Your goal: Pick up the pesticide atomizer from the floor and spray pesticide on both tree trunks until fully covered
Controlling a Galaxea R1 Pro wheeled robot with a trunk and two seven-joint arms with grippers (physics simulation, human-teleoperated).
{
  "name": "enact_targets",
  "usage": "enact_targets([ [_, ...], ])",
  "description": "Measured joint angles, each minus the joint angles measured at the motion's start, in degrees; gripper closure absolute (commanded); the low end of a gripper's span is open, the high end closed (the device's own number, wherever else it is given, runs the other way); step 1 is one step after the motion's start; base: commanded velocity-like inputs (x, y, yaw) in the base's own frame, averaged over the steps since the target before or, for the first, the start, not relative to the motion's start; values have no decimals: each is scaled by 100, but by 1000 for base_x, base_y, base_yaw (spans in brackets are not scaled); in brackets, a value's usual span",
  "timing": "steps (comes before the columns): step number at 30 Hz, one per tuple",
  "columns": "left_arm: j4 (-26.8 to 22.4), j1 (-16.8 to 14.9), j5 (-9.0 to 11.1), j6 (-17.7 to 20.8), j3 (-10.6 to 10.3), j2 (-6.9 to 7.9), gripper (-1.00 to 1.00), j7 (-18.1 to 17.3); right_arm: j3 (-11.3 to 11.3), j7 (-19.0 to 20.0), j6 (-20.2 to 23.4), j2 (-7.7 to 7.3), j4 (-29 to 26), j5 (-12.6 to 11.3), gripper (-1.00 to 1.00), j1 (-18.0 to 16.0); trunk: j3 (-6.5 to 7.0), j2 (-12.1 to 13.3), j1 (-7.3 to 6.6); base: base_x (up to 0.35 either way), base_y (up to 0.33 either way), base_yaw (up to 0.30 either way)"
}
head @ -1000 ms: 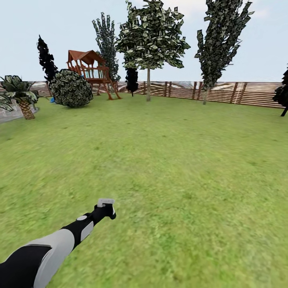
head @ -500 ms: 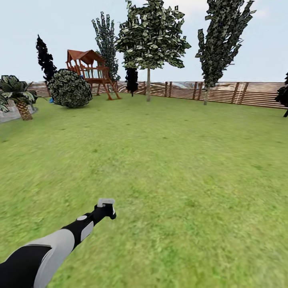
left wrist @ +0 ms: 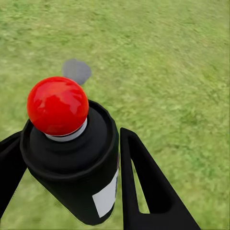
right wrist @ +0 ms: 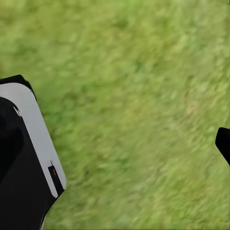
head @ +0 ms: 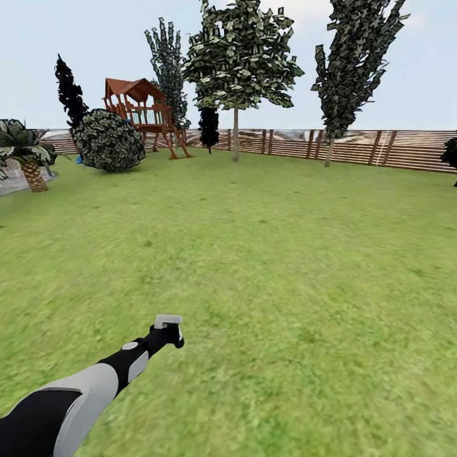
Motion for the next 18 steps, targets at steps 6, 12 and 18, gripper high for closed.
enact_targets([
  [6, -2, 0, 0, 0, 0, 0, 100, 1, 0, 0, 0, 0, 0, 1, -100, 0, 0, 0, 0, 350, 0, 0],
  [12, 0, 0, 0, 0, 0, 0, 100, 0, 0, 0, 0, 0, 0, 1, -100, 0, 0, 0, 0, 350, 0, 0],
  [18, 0, 0, 0, 0, 0, 1, 100, -1, 0, 0, 0, 0, 0, 1, -100, 0, 0, 0, 0, 350, 0, 0],
])
